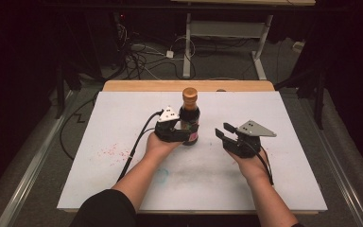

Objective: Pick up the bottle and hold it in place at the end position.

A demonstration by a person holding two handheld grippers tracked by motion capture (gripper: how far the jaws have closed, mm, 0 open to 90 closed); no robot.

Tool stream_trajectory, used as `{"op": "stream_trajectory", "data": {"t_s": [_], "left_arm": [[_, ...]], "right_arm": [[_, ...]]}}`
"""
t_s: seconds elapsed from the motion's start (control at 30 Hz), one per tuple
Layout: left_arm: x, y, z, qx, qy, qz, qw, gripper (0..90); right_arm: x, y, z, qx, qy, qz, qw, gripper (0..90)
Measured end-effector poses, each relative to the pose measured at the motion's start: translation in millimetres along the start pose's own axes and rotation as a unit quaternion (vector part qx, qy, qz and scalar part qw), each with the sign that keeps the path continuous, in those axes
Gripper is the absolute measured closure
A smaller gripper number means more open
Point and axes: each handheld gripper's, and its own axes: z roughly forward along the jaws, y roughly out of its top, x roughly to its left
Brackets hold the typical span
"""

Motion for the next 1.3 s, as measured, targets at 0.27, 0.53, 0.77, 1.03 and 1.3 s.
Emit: {"op": "stream_trajectory", "data": {"t_s": [0.27, 0.53, 0.77, 1.03, 1.3], "left_arm": [[-0.8, -1.3, -0.2, 0.001, 0.003, 0.011, 0.9999, 27.3], [-1.0, -2.7, -0.3, -0.004, 0.003, 0.012, 0.9999, 28.0], [-1.4, -3.0, 0.0, -0.005, 0.006, 0.013, 0.9999, 28.1], [-1.5, -3.0, 0.3, -0.005, 0.007, 0.013, 0.9999, 27.9], [-1.2, -2.8, -0.2, -0.003, 0.005, 0.015, 0.9999, 28.3]], "right_arm": [[2.1, 5.9, 7.2, 0.002, 0.016, 0.001, 0.9999, 76.3], [1.3, 11.2, 12.7, 0.003, 0.015, 0.000, 0.9999, 90.0], [3.6, 20.8, 16.6, 0.004, 0.017, -0.003, 0.9998, 90.0], [8.7, 34.5, 18.2, 0.002, 0.022, -0.002, 0.9998, 90.0], [12.7, 51.6, 18.0, -0.003, 0.037, -0.011, 0.9992, 90.0]]}}
